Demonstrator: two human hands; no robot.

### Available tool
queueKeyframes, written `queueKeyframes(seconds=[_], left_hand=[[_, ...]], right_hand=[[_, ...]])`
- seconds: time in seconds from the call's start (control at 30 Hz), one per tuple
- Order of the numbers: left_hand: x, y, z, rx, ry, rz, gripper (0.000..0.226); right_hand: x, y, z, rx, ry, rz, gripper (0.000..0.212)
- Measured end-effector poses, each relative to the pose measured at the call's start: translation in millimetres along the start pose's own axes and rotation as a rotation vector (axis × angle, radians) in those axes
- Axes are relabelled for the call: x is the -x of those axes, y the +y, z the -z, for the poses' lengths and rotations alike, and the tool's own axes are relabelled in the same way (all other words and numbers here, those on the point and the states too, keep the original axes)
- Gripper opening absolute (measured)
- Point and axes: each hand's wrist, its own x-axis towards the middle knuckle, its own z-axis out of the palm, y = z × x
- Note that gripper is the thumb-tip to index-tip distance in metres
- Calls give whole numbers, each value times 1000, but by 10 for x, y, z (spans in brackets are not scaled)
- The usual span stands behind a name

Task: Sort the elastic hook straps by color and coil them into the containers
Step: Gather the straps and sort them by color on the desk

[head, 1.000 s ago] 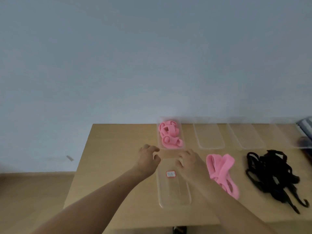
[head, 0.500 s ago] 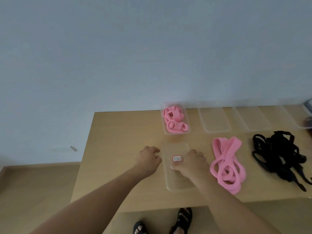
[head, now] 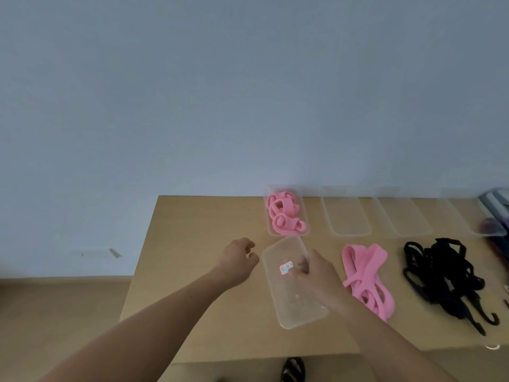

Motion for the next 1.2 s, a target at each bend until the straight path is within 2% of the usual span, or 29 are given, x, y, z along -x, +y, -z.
queueKeyframes(seconds=[0.1,0.2,0.37,0.6,0.73,0.83,1.07,1.2], left_hand=[[-83,103,108,72,-1,29,38],[-231,312,203,207,14,32,29],[-590,655,309,269,54,25,19],[-1094,743,227,181,137,194,12],[-1213,710,100,115,140,227,14],[-1254,677,46,99,150,214,14],[-1293,621,-18,135,152,173,13],[-1309,608,-45,264,135,214,12]], right_hand=[[-111,-204,195,-92,83,114,13],[-386,-416,428,-159,193,111,16],[-957,-659,557,-254,123,72,18],[-1597,-637,472,-67,18,43,30],[-1725,-515,400,150,79,41,45],[-1766,-479,397,219,138,66,47],[-1788,-324,414,89,138,55,43],[-1824,-313,395,27,144,71,42]])
